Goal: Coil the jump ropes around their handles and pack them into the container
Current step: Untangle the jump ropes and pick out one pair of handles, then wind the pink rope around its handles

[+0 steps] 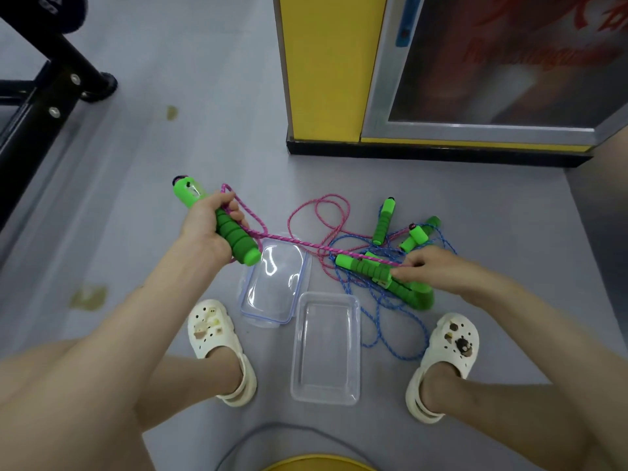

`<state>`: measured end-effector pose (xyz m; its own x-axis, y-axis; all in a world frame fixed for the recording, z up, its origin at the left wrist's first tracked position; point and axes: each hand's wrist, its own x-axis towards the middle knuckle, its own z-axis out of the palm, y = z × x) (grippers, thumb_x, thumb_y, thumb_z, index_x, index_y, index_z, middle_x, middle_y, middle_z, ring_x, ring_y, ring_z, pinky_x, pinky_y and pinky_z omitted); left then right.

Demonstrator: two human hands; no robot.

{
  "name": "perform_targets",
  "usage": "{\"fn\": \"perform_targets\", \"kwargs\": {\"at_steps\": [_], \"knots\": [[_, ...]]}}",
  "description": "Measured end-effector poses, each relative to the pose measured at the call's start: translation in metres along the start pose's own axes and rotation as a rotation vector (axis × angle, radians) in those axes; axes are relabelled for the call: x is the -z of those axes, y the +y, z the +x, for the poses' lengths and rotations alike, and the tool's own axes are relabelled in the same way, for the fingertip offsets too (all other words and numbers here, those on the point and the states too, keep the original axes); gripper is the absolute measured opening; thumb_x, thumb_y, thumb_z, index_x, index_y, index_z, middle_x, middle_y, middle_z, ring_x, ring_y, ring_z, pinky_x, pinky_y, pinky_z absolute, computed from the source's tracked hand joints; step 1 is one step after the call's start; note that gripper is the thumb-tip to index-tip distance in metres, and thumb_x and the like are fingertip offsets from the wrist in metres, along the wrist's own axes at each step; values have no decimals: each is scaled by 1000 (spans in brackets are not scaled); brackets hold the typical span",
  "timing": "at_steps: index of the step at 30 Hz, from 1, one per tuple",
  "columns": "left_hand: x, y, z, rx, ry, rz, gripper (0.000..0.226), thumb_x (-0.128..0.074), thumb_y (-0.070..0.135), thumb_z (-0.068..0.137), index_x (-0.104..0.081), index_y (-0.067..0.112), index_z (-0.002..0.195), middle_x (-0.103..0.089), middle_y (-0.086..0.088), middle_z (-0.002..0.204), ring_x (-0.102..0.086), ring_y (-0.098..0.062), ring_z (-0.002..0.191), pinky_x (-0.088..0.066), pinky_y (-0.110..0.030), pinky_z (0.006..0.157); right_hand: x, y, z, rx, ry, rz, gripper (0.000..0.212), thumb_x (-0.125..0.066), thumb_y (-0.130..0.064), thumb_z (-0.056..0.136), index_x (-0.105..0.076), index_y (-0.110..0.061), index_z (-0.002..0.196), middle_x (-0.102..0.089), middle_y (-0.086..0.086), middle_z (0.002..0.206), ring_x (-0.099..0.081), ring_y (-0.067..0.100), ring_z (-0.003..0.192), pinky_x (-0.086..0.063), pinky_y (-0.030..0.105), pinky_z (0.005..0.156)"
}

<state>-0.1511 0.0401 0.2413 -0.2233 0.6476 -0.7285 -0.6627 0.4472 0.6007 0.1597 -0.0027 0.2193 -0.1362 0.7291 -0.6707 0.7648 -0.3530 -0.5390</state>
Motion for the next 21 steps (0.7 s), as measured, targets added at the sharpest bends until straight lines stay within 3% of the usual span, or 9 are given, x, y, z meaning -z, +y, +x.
{"fn": "perform_targets", "kwargs": {"at_steps": [2,4,8,10,12,14,17,21], "knots": [[4,-3,3,27,49,36,23,-52,8,89,-48,16,69,-50,5,45,-41,-6,34,-38,-17,47,2,-2,0,-1,41,73,37,-64,-39,87,-65,-3,78,-56,5,81,-50,17,79,-36,31,71],[4,-7,3,43,40,99,23,-52,8,90,-48,15,69,-50,5,44,-42,-5,34,-40,-17,46,2,-3,0,-5,111,128,42,-60,-38,90,-64,-1,71,-63,7,77,-52,18,80,-37,31,70],[-7,-18,-3,118,-45,224,22,-57,7,90,-52,12,69,-54,1,47,-47,-7,35,-44,-14,42,5,-8,-1,-39,150,389,40,-50,-28,97,-50,-9,62,-52,7,43,-57,21,50,-47,33,74],[-17,-24,-8,129,-89,282,17,-59,7,89,-55,10,73,-59,-2,50,-52,-9,38,-48,-16,44,8,-12,-4,-59,73,603,37,-49,-24,97,-45,-9,64,-44,8,40,-50,22,36,-53,35,59],[-32,-28,-14,86,-146,373,5,-62,7,88,-58,7,85,-65,-7,61,-61,-12,46,-53,-20,49,10,-18,-6,-72,4,765,39,-50,-25,97,-43,-11,62,-40,8,39,-44,21,34,-51,31,47],[-49,-31,-19,-47,-195,570,15,-69,12,85,-60,7,96,-64,-8,73,-61,-14,57,-53,-25,54,12,-25,-7,-69,-59,961,42,-49,-28,96,-39,-14,58,-37,4,37,-40,18,33,-48,27,43],[-72,-35,-32,-176,-248,729,15,-73,20,82,-60,13,84,-56,-2,70,-51,-13,61,-43,-24,58,20,-32,-9,-18,-62,1226,46,-45,-30,96,-35,-17,52,-32,1,36,-36,14,31,-45,22,40],[-76,-39,-30,-229,-174,752,20,-72,18,84,-53,14,79,-53,-3,72,-53,-12,60,-43,-22,54,31,-30,-10,7,-5,1357,49,-45,-30,95,-36,-18,48,-31,0,36,-35,13,31,-44,20,40]]}}
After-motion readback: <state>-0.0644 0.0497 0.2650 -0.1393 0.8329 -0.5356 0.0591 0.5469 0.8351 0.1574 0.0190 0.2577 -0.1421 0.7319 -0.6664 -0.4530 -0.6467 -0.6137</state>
